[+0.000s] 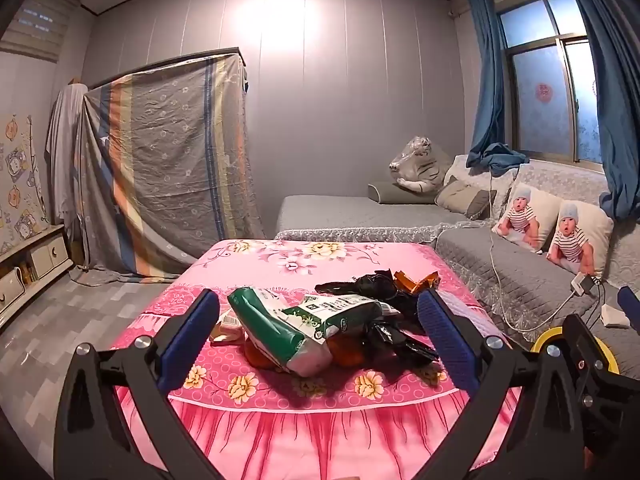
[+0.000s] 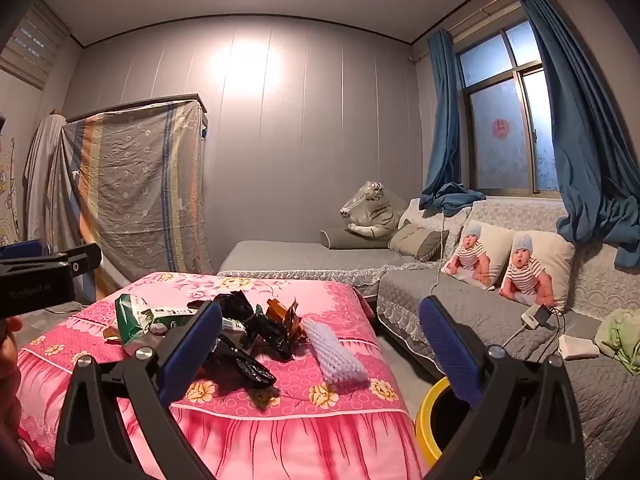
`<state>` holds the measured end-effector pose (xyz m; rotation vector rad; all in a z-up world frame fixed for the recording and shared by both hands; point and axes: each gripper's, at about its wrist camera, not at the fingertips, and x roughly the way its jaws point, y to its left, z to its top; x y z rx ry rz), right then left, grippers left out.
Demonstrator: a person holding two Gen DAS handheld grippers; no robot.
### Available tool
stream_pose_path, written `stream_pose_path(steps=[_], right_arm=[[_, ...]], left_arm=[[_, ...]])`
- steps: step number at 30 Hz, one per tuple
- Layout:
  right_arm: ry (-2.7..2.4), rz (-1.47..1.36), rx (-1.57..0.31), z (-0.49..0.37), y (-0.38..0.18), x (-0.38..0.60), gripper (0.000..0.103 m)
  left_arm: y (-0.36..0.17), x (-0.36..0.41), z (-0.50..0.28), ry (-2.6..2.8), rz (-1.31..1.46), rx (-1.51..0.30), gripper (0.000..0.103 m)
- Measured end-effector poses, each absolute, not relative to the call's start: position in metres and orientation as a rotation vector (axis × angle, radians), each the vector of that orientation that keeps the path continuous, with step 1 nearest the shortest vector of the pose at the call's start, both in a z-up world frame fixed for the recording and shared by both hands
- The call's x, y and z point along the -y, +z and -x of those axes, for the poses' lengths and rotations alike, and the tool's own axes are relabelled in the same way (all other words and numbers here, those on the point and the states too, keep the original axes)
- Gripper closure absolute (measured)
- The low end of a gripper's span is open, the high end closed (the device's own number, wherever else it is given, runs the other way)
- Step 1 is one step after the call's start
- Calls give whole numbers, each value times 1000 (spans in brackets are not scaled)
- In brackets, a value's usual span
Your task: Collect trash
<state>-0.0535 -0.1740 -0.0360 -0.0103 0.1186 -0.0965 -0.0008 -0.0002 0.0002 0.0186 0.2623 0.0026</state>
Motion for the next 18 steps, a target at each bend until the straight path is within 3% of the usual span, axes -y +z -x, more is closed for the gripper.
stream_pose_path(steps=[18], right_arm=[[-83, -32, -148, 44, -34, 177, 8]], left_arm=[[5, -4, 2, 5, 4, -256, 8]])
